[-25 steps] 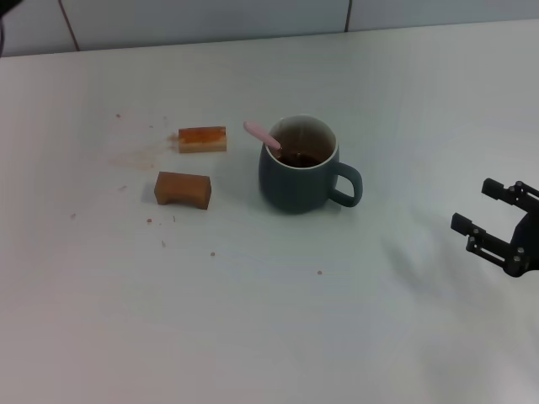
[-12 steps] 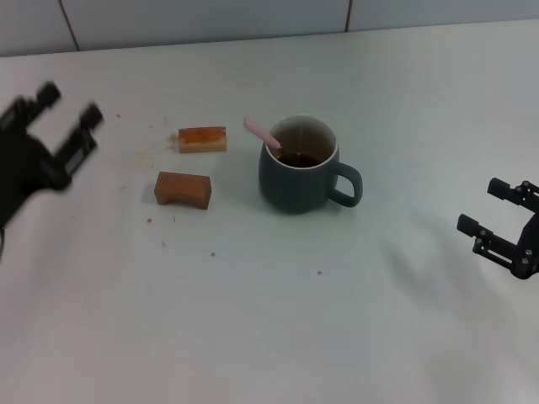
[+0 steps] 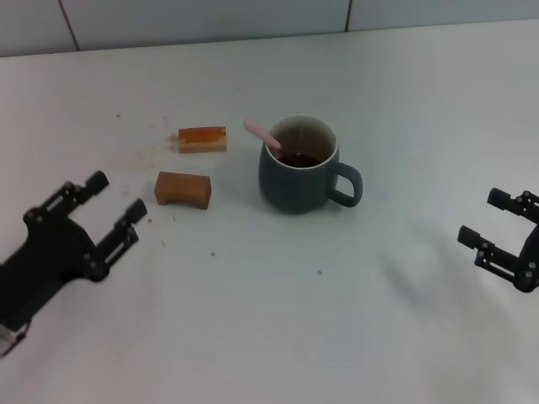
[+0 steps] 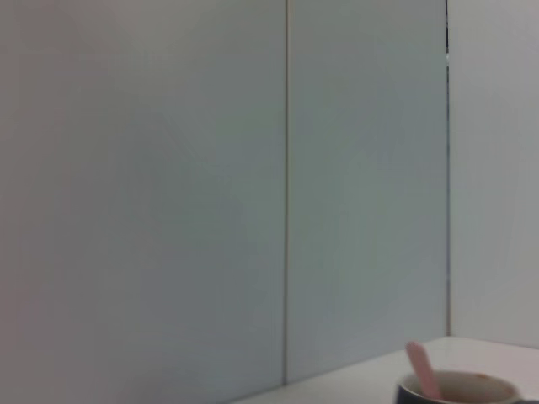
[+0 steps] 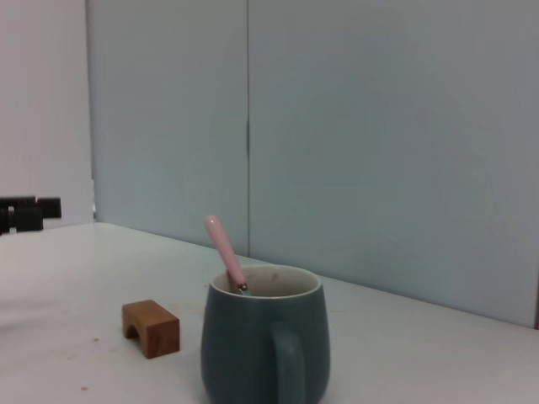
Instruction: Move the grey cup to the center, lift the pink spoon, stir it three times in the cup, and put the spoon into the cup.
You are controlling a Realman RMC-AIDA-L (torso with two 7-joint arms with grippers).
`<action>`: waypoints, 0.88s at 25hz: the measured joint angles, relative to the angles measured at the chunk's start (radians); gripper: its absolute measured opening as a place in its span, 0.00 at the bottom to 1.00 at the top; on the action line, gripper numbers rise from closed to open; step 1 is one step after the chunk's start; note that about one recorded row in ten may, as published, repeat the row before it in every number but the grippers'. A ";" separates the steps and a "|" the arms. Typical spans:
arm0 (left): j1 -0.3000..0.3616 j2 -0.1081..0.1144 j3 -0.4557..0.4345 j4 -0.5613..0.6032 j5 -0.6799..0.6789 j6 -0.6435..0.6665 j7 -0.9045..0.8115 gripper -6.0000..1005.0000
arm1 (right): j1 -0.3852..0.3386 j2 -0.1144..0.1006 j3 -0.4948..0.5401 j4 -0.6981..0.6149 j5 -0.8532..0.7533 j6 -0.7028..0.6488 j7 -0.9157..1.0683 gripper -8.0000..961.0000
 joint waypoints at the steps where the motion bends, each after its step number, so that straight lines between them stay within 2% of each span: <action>1: 0.000 0.000 0.000 0.000 0.000 0.000 0.000 0.62 | -0.004 -0.001 0.000 0.000 -0.002 -0.005 0.000 0.73; 4: 0.018 -0.001 0.066 -0.006 0.032 0.003 -0.014 0.62 | -0.011 0.000 -0.001 0.000 -0.028 -0.010 0.000 0.73; 7: 0.018 -0.001 0.066 -0.006 0.032 0.003 -0.014 0.62 | -0.014 0.002 -0.002 0.000 -0.039 -0.013 0.000 0.73; 9: 0.033 0.000 0.120 -0.008 0.036 0.030 -0.018 0.62 | -0.018 0.005 -0.003 0.000 -0.052 -0.024 0.000 0.73; 19: 0.044 0.002 0.150 -0.010 0.036 0.033 -0.013 0.62 | -0.022 0.010 -0.003 0.001 -0.079 -0.035 -0.006 0.73; 22: 0.044 0.002 0.152 -0.010 0.036 0.033 -0.014 0.67 | -0.022 0.010 -0.003 0.001 -0.079 -0.035 -0.006 0.73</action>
